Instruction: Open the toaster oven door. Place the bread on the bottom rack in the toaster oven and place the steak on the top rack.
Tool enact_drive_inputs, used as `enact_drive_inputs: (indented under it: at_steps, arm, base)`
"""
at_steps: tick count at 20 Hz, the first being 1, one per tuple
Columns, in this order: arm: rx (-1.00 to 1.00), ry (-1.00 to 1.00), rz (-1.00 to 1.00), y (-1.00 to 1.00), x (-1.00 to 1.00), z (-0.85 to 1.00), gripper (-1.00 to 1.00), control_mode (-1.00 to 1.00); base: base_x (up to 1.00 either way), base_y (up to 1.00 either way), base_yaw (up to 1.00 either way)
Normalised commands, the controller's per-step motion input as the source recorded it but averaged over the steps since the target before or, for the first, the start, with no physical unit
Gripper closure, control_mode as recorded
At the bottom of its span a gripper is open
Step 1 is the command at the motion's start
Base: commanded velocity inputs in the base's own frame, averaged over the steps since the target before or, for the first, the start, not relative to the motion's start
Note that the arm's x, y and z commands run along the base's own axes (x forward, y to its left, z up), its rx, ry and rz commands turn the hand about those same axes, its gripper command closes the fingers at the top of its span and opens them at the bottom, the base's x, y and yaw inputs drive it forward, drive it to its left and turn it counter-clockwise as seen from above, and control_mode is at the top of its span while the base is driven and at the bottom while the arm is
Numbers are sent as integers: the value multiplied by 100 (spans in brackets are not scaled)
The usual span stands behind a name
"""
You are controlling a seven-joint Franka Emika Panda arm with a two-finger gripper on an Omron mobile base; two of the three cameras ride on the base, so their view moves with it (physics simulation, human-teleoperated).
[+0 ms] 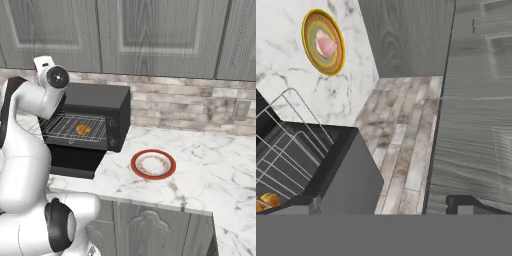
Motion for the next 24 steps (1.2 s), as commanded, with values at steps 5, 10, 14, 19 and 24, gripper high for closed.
enact_drive_inputs:
  at_steps: [5,10,14,19,24]
  arm:
    - [0,10,0,-3,-13,-1,-100,-100]
    - [-3,1,0,1,-19,0,-100,-100]
    - [-1,3,0,0,-10,-4,-100,100]
    - [0,0,0,0,0,0,-100,100]
    - [0,0,0,0,0,0,-100,100]
  base:
    - [0,0,0]
    - [0,0,0]
    - [-12,6,0]
    - [-25,3,4]
    - [-11,44,1]
